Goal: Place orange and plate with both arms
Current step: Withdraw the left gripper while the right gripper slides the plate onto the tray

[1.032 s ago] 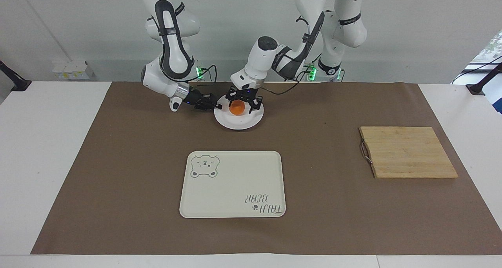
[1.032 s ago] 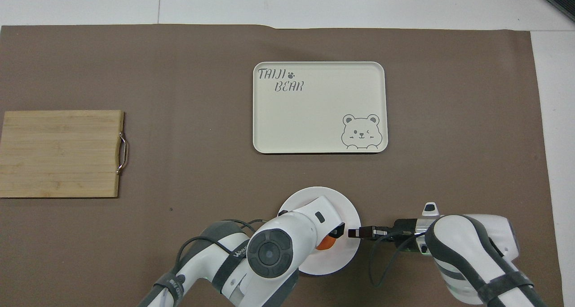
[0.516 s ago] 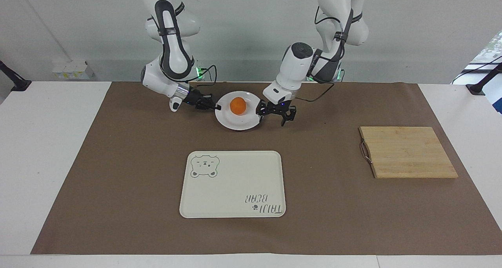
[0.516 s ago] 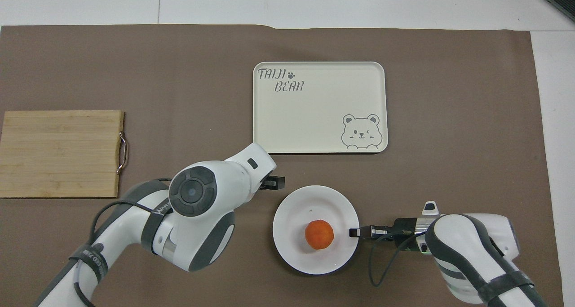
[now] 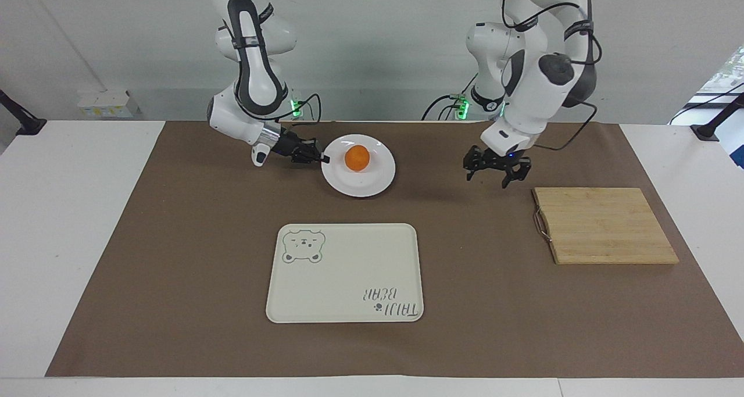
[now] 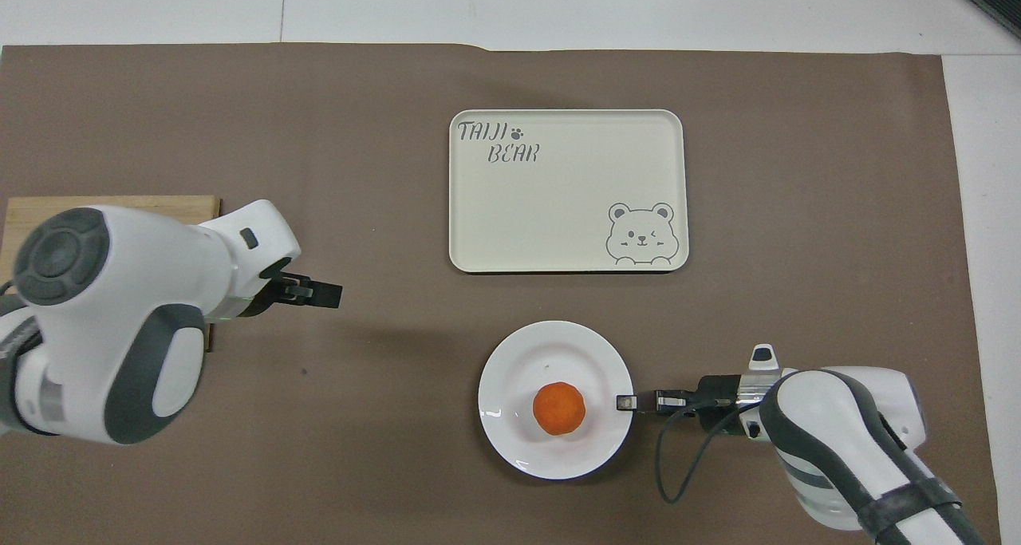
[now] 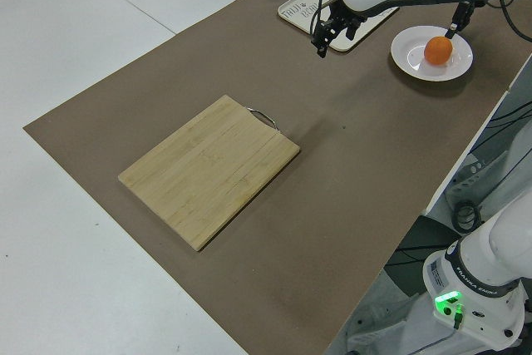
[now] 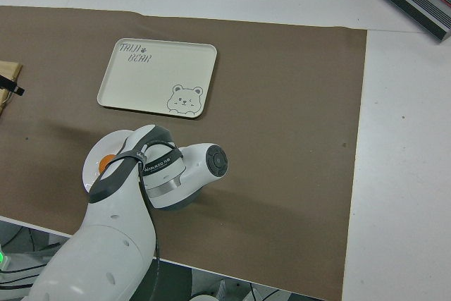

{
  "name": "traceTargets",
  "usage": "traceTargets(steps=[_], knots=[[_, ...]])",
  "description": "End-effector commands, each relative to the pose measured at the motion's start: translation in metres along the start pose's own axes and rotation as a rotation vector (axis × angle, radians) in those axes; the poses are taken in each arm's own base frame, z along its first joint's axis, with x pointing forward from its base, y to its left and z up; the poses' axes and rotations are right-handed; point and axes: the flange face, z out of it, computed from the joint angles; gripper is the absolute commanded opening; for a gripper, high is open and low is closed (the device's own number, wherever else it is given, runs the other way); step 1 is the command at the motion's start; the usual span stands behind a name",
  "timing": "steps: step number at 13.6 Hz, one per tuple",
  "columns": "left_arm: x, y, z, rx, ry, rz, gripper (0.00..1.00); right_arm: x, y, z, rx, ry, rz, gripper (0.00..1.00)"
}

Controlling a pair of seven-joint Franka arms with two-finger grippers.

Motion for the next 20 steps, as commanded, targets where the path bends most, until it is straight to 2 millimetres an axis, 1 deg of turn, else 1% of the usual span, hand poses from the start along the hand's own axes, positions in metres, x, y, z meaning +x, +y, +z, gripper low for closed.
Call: traceTargets(steps=[1,2,3,5,6,8,9,11,12,13,15,17,18,19,20], knots=[[0.008,-0.027,-0.068,0.01,-0.028,0.002,1.0,0.016,-0.026,-0.009,0.046,0.029,-0.025,0.0],[0.014,-0.036,-0.09,0.009,-0.029,-0.011,1.0,0.021,-0.033,-0.012,0.05,0.04,-0.035,0.0],[0.019,-0.039,-0.11,0.01,-0.019,-0.016,1.0,0.028,-0.042,-0.018,0.056,0.054,-0.042,0.0],[0.029,-0.039,-0.154,0.086,0.021,0.014,1.0,0.044,-0.068,-0.031,0.078,0.083,-0.061,0.0],[0.035,-0.04,-0.172,0.118,0.02,0.02,1.0,0.054,-0.08,-0.038,0.094,0.089,-0.064,0.0],[0.05,-0.042,-0.19,0.116,-0.009,0.019,1.0,0.075,-0.096,-0.048,0.116,0.103,-0.037,0.0],[0.054,-0.041,-0.195,0.115,-0.012,0.019,1.0,0.087,-0.1,-0.053,0.124,0.11,-0.024,0.0],[0.054,-0.041,-0.196,0.118,-0.012,0.019,1.0,0.114,-0.113,-0.058,0.134,0.127,0.006,0.0],[0.054,-0.041,-0.198,0.119,0.0,0.019,1.0,0.129,-0.12,-0.064,0.14,0.142,0.016,0.0],[0.051,-0.04,-0.196,0.116,-0.001,0.014,1.0,0.146,-0.127,-0.071,0.153,0.141,0.031,0.0],[0.049,-0.042,-0.196,0.116,-0.004,0.008,1.0,0.186,-0.133,-0.091,0.195,0.126,0.071,0.0],[0.047,-0.052,-0.196,0.115,-0.01,-0.011,1.0,0.212,-0.123,-0.1,0.206,0.148,0.079,0.0],[0.042,-0.052,-0.195,0.115,-0.027,-0.012,1.0,0.231,-0.109,-0.102,0.208,0.162,0.094,0.0],[0.041,-0.052,-0.195,0.117,-0.032,-0.011,1.0,0.246,-0.105,-0.1,0.205,0.168,0.087,0.0],[0.04,-0.052,-0.194,0.117,-0.035,-0.013,1.0,0.258,-0.096,-0.09,0.201,0.162,0.092,0.0]])
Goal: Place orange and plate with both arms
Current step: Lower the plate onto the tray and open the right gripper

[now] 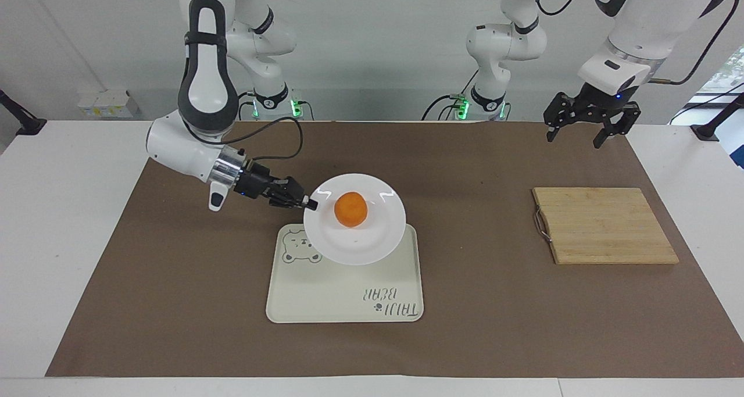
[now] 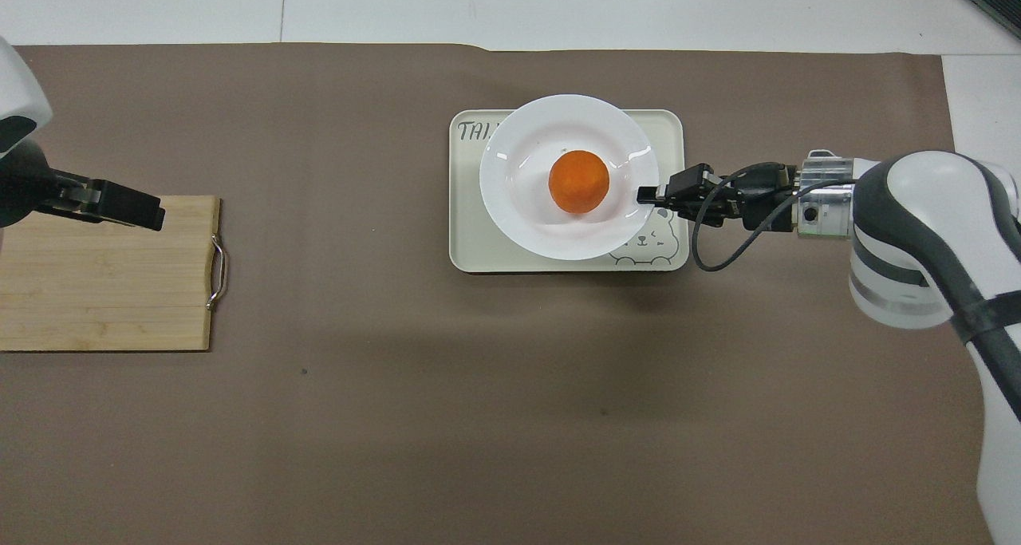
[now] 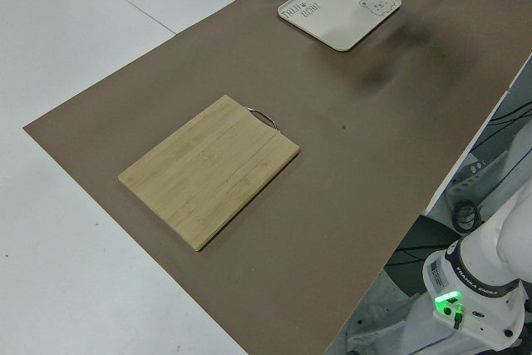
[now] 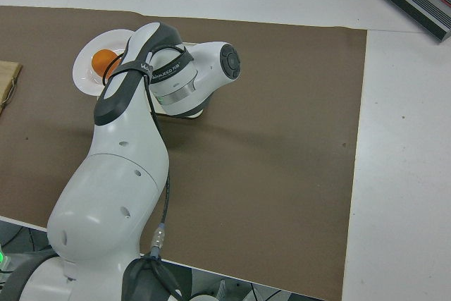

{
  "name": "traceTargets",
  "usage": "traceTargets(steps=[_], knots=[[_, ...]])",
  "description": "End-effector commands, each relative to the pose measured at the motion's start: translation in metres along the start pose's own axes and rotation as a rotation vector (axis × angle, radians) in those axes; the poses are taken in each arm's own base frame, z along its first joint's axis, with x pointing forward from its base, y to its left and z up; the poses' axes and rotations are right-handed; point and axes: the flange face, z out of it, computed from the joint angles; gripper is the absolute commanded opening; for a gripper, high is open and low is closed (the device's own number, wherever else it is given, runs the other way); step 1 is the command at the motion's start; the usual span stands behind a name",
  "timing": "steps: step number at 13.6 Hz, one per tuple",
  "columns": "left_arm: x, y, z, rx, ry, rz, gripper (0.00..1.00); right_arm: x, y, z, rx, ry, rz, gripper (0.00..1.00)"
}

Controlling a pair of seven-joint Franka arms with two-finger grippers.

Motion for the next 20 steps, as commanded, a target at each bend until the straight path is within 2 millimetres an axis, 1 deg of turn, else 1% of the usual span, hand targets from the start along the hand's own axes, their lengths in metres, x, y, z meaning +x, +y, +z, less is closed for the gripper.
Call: traceTargets(steps=[1,2,4,5,7,8,9,10,11,13,15,16,17,20], knots=[[-0.009,-0.003,-0.004,0.016,-0.023,-0.003,1.0,0.043,0.011,0.024,0.029,-0.014,0.007,0.0],[-0.01,-0.003,-0.004,0.015,-0.032,-0.004,1.0,0.056,0.015,0.032,0.022,-0.007,-0.001,0.0],[-0.01,-0.004,-0.003,0.013,-0.035,-0.013,1.0,0.069,0.029,0.043,0.013,-0.006,0.005,0.0],[-0.011,-0.004,-0.003,0.012,-0.044,-0.016,1.0,0.07,0.034,0.047,0.008,-0.008,0.002,0.0],[-0.012,-0.004,-0.004,0.012,-0.045,-0.019,1.0,0.071,0.056,0.063,-0.005,-0.029,-0.066,0.0],[-0.012,-0.004,-0.004,0.012,-0.044,-0.02,1.0,0.068,0.055,0.069,-0.009,-0.041,-0.08,0.0],[-0.012,-0.004,-0.004,0.012,-0.045,-0.022,1.0,0.066,0.056,0.071,-0.016,-0.049,-0.093,0.0],[-0.013,-0.004,-0.004,0.013,-0.053,-0.024,1.0,0.06,0.067,0.073,-0.041,-0.074,-0.117,0.0],[-0.014,-0.004,-0.003,0.012,-0.061,-0.024,1.0,0.054,0.075,0.07,-0.048,-0.091,-0.142,0.0],[-0.015,-0.007,-0.003,0.012,-0.062,-0.028,1.0,0.052,0.084,0.068,-0.068,-0.1,-0.158,0.0],[-0.015,-0.007,-0.003,0.012,-0.061,-0.028,1.0,0.05,0.091,0.075,-0.09,-0.105,-0.156,0.0],[-0.015,-0.006,-0.003,0.012,-0.062,-0.027,1.0,0.048,0.094,0.075,-0.088,-0.118,-0.15,0.0],[-0.014,-0.006,-0.003,0.012,-0.061,-0.028,1.0,0.045,0.1,0.071,-0.103,-0.135,-0.165,0.0],[-0.013,-0.007,-0.004,0.01,-0.051,-0.028,1.0,0.042,0.11,0.066,-0.137,-0.154,-0.18,0.0]])
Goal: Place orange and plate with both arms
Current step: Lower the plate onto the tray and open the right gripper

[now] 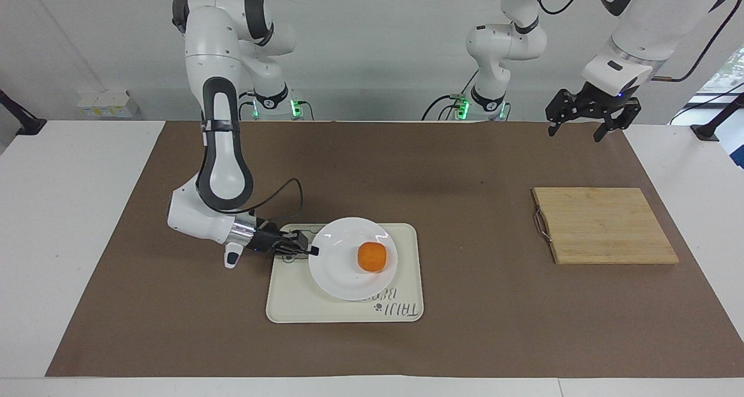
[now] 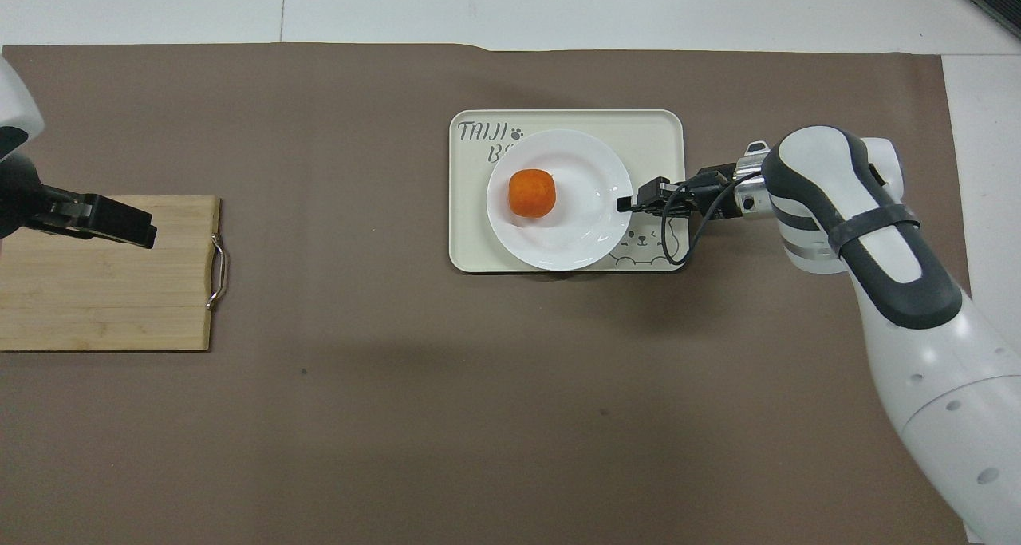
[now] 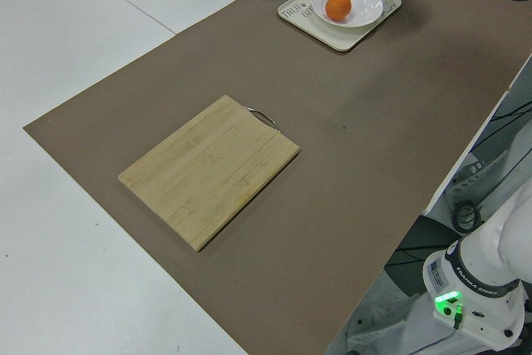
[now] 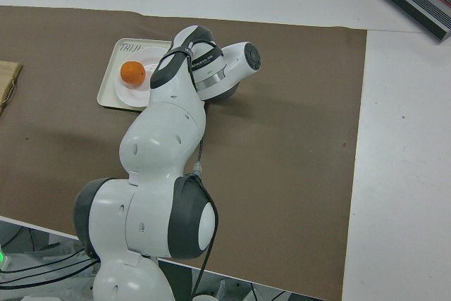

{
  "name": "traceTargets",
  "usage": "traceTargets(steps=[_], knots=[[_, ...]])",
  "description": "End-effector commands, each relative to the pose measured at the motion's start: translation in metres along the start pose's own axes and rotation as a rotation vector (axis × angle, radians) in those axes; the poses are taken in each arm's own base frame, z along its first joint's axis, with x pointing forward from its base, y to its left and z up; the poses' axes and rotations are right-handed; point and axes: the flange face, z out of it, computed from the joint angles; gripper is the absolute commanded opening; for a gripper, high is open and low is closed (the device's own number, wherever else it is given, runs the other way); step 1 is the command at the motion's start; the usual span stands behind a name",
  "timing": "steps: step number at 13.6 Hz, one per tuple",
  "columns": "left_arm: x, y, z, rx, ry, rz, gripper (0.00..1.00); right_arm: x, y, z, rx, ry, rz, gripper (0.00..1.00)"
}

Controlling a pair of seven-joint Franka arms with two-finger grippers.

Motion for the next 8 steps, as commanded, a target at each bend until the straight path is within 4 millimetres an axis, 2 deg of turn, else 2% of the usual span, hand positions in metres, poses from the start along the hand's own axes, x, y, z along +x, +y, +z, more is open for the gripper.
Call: traceTargets(steps=[1,2,4,5,6,8], knots=[[-0.006,-0.003,-0.006,0.014,0.001,-0.012,1.0,-0.01,0.01,-0.008,-0.021,-0.022,-0.021,0.0],[-0.006,-0.003,-0.006,0.014,0.001,-0.012,1.0,-0.009,0.01,-0.008,-0.027,-0.017,-0.019,0.03],[-0.006,-0.003,-0.006,0.014,0.002,-0.012,1.0,-0.008,0.007,-0.008,-0.027,-0.018,-0.006,0.79],[-0.006,-0.003,-0.006,0.014,0.001,-0.012,1.0,-0.006,0.007,-0.011,-0.025,-0.013,0.008,0.94],[-0.006,-0.003,-0.006,0.014,0.002,-0.012,1.0,-0.005,0.004,-0.014,-0.027,-0.008,0.01,1.0],[-0.006,-0.003,-0.006,0.014,0.002,-0.012,1.0,-0.003,-0.019,-0.03,-0.066,0.01,-0.008,1.0]])
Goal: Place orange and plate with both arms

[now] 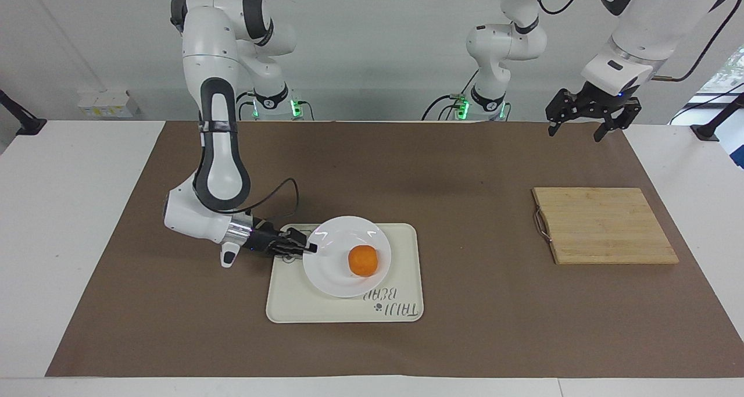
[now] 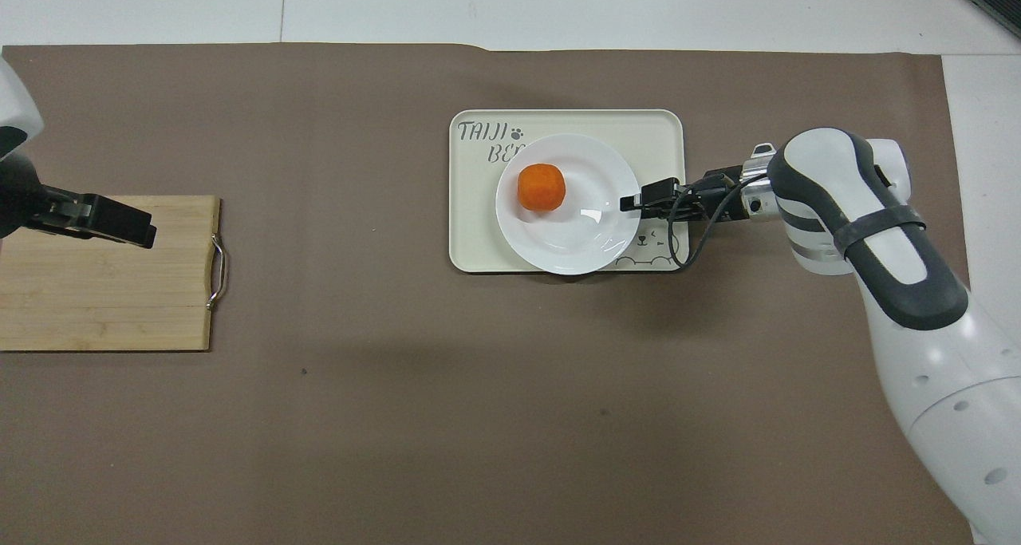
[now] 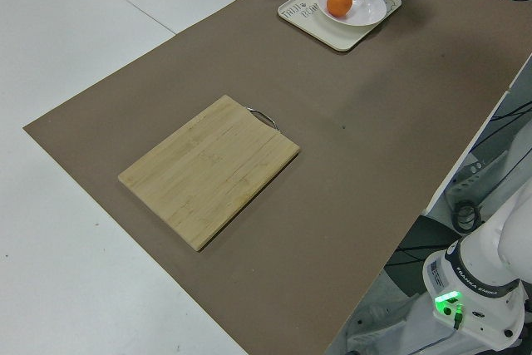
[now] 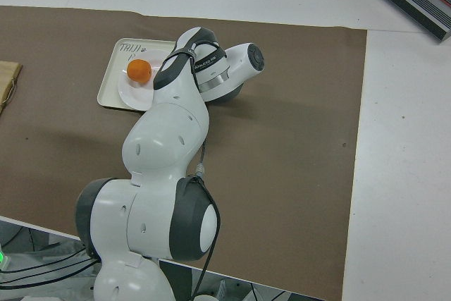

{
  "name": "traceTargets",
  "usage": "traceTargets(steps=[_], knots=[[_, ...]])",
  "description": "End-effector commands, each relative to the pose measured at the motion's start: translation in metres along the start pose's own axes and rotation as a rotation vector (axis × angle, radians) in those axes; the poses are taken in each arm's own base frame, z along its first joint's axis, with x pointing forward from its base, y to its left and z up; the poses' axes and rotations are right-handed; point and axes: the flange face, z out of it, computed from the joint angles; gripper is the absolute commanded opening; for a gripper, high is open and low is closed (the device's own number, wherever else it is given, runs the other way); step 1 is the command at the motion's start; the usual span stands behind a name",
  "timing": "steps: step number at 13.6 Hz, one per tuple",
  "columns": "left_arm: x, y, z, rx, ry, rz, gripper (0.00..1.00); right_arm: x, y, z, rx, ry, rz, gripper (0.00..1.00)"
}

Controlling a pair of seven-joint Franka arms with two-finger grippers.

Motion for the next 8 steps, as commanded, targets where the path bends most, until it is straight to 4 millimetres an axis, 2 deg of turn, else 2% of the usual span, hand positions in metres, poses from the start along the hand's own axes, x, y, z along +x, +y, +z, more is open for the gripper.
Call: traceTargets(steps=[1,3,6,8], knots=[[-0.006,-0.003,-0.006,0.014,0.002,-0.012,1.0,0.0,-0.033,-0.036,-0.115,0.014,-0.003,1.0],[-0.006,-0.003,-0.006,0.014,0.002,-0.012,1.0,0.006,-0.066,-0.065,-0.243,0.027,-0.022,1.0],[-0.005,-0.003,-0.005,0.014,0.002,-0.012,1.0,0.002,-0.112,-0.114,-0.498,0.069,-0.054,1.0],[-0.005,-0.003,-0.005,0.014,0.0,-0.012,1.0,-0.006,-0.129,-0.139,-0.65,0.105,-0.053,1.0]])
